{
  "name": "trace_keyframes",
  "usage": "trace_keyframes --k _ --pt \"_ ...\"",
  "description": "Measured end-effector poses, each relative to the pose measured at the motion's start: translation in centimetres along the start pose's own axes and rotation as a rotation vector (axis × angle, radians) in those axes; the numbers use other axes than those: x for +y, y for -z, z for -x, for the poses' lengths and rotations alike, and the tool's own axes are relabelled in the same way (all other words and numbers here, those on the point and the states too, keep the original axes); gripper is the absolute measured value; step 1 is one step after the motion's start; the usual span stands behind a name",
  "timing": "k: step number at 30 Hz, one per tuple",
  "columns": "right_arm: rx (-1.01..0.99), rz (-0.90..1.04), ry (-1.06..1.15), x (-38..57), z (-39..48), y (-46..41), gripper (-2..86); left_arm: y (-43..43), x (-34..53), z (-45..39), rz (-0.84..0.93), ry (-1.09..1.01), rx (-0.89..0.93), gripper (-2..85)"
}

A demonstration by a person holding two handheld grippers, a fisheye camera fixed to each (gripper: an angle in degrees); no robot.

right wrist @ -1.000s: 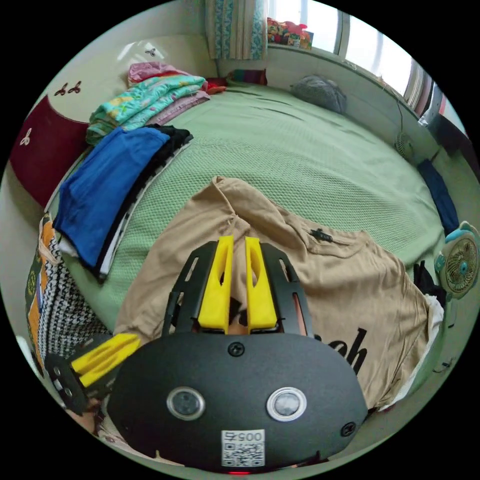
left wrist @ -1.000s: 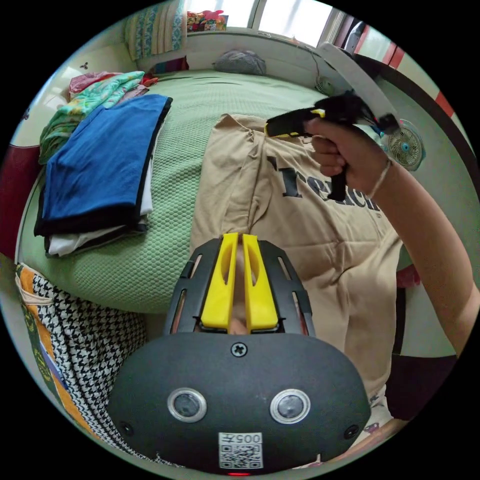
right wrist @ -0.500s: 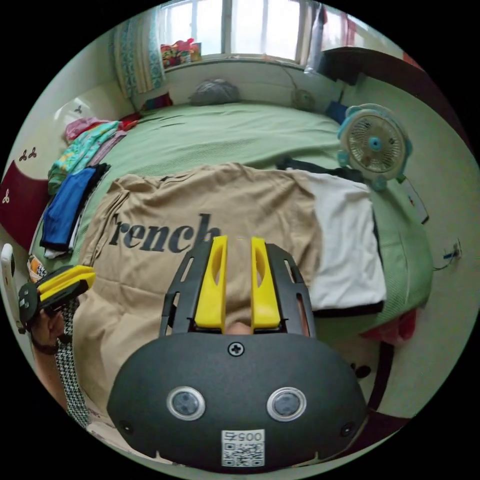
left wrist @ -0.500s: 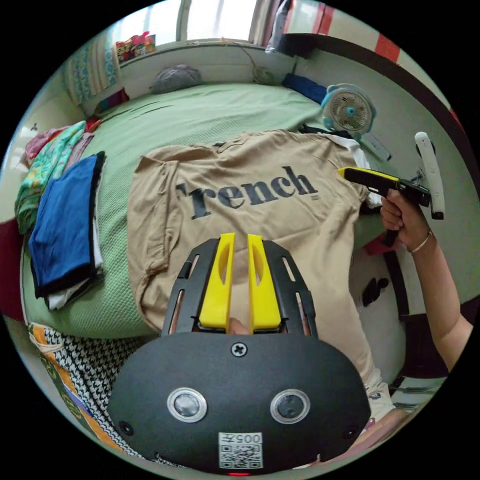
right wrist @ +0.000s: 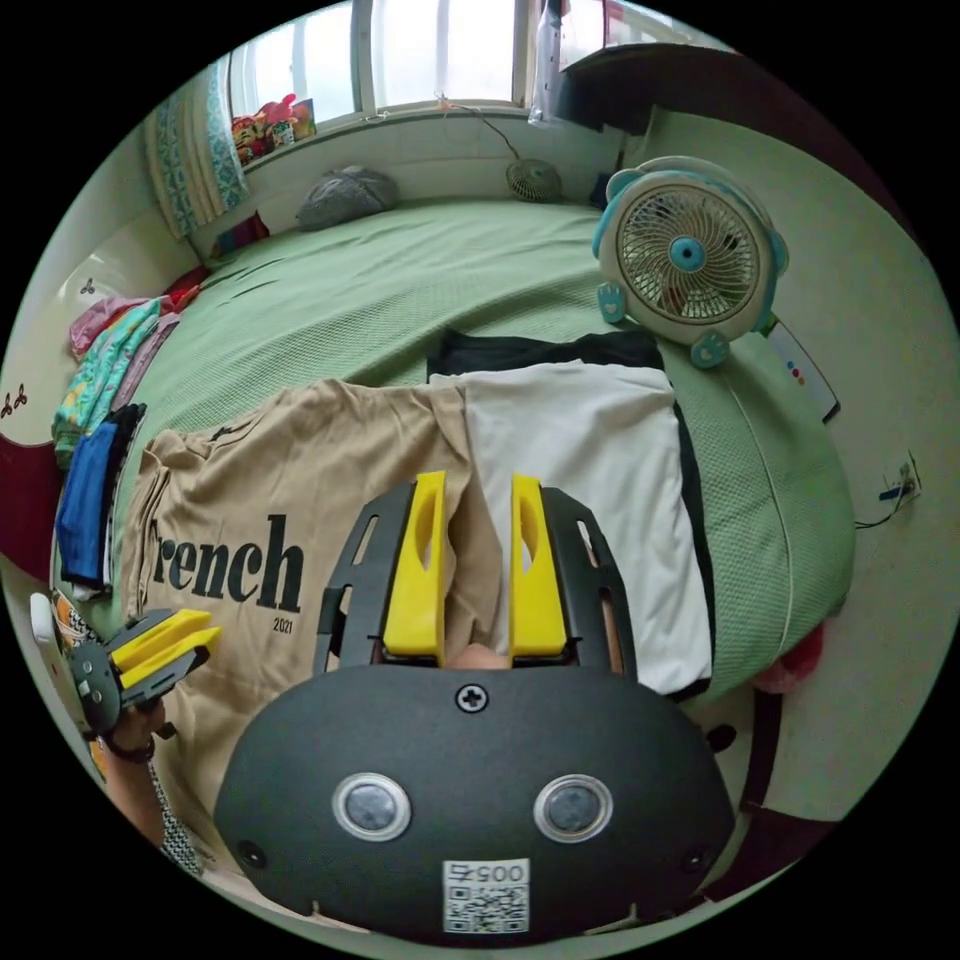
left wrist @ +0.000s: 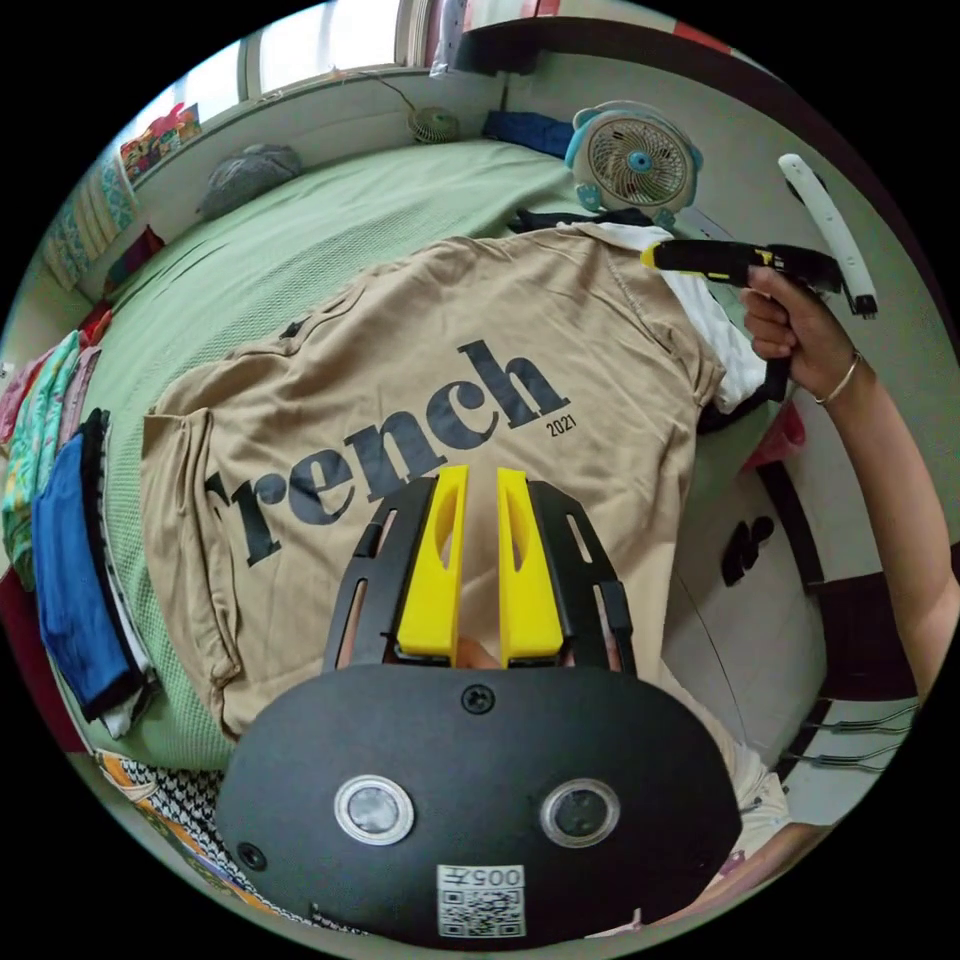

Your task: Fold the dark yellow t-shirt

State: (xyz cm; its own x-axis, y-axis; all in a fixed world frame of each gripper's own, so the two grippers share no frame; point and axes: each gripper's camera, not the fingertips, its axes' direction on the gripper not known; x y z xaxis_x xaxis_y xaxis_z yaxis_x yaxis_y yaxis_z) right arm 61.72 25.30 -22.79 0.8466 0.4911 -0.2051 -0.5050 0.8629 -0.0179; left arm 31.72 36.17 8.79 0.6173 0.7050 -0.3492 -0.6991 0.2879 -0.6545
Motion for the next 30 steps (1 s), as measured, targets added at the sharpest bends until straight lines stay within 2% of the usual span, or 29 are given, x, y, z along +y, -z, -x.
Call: trace_keyframes --k 6,8,12,16,20,30 --pt "-0.042 0.036 0.011 -0.6 -0.5 -1.4 3.9 -1.5 -0.6 0.1 0.02 0.008 0.018 6.2" --pt "-0.025 -0.042 0.008 0.0 0.0 0.2 -0.1 -1.5 -0.7 0.2 0.019 0.017 0.027 6.2" --pt "0.033 -0.093 0.06 0.4 2.4 2.5 -1.5 -1.2 -1.1 0.2 0.017 0.03 0.033 6.2" --pt "0.047 -0.112 0.154 0.3 7.4 4.5 -1.5 -0.1 -0.9 0.2 0.007 0.031 -0.001 6.2" --pt "0.116 -0.003 0.242 0.6 12.7 2.4 -0.2 1.0 -0.4 0.7 -0.001 0.032 -0.006 6.2" --pt "-0.024 0.095 0.209 5.5 8.8 1.6 5.7 3.2 1.7 5.0 -0.024 0.131 -0.023 6.3"
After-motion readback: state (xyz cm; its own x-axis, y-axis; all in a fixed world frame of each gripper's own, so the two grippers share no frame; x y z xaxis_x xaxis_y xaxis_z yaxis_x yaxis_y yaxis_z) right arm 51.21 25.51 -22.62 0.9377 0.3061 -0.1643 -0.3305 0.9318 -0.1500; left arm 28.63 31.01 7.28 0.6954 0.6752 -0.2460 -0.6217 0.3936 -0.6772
